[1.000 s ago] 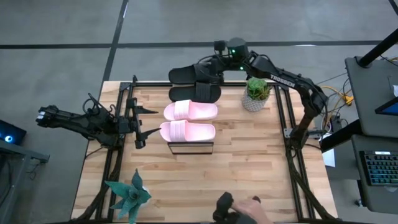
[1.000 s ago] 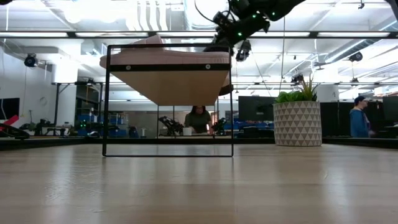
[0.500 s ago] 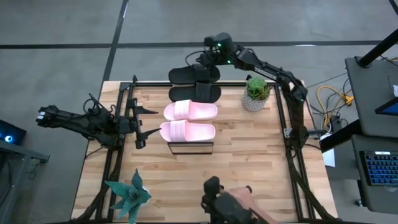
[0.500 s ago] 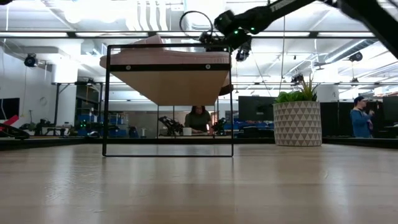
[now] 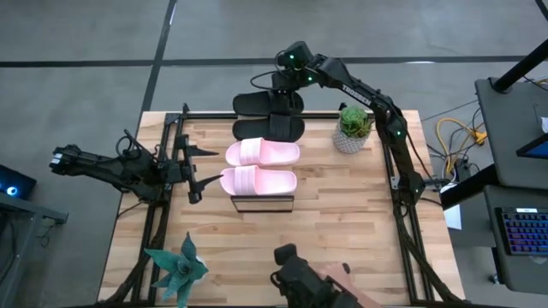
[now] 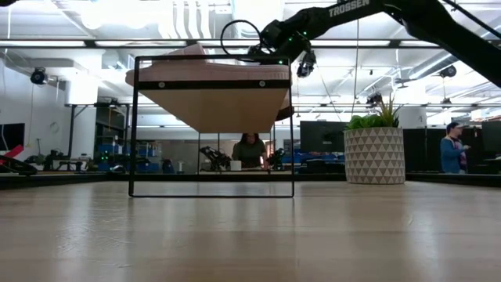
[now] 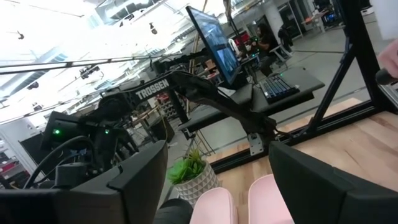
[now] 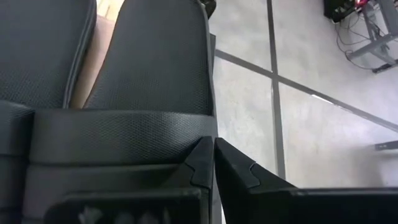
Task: Pick and place slides into the shelf
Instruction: Put the black slipper on the shelf, then return to Home Position
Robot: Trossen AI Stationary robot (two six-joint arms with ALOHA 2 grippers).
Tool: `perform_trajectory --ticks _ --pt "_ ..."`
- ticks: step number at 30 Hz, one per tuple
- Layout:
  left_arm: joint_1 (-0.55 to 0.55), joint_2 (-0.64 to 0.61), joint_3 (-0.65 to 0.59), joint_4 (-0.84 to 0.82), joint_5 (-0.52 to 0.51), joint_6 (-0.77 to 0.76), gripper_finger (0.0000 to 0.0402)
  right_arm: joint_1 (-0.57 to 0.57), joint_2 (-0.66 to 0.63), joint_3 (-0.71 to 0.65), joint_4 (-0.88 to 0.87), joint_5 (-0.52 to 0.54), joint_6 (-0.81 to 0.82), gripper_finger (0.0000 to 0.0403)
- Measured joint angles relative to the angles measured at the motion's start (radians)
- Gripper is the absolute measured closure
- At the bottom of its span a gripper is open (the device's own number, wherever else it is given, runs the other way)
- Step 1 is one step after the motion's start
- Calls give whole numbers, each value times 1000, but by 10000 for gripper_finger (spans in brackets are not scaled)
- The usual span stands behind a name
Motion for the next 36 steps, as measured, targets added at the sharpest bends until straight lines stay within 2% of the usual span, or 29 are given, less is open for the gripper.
perform_trajectory --ticks 15,19,25,28,30,33,36 --pt "0 1 0 1 -8 0 136 0 -17 -46 43 -12 21 394" --pt "0 0 0 9 -18 0 136 0 -61 -51 70 -3 32 394" --pt "0 7 0 9 -94 -22 136 0 -197 -75 46 -13 154 394" --pt "0 17 0 -9 -141 -98 140 6 -266 -141 28 -15 179 394" --pt "0 14 0 -81 -159 -129 151 16 -331 -214 53 -16 193 394" --pt "0 -4 -2 -214 -216 -251 177 28 -447 -350 140 -18 195 394" --pt "1 -22 -25 -256 -241 -320 215 27 -554 -520 254 -15 231 394"
